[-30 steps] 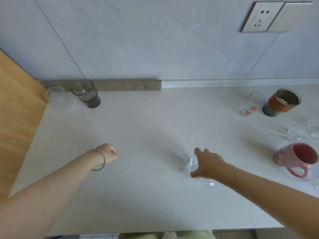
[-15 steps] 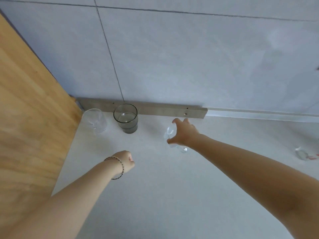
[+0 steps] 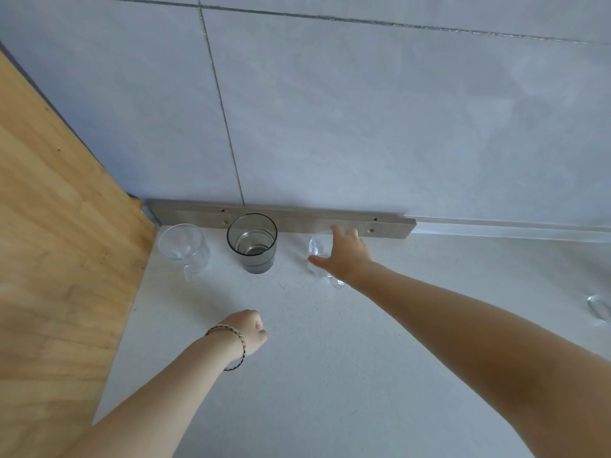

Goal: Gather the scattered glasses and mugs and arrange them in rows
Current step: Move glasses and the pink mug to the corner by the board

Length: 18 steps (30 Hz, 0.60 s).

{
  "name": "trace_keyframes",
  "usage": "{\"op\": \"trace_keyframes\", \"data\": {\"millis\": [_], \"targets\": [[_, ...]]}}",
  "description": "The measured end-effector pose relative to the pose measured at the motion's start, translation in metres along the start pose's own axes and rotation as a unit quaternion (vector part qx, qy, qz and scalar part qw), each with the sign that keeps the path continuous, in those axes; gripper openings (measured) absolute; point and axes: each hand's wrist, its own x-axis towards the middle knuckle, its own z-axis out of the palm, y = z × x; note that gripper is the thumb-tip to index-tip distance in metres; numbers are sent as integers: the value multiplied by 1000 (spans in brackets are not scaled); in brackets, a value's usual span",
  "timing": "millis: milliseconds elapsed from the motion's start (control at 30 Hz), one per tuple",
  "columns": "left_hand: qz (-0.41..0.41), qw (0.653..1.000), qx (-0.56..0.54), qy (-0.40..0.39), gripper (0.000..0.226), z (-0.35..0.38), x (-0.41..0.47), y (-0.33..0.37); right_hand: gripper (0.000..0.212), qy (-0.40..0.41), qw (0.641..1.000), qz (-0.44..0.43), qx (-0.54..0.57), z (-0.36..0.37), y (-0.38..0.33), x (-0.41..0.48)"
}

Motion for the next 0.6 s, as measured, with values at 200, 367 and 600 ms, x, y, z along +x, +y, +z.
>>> {"op": "trace_keyframes", "data": {"millis": [200,367,600], "targets": [[20,1000,21,-3,40,9,-20,41,49,-85,996,10,-34,-5,66,-64],[65,995,74,-7,39,24,-40,114,40,-155,984,72,-55,-23,167,-132],[128,981,147,-7,13,88,-64,259,38,-103,983,150,-23,-70,341,-210]]}}
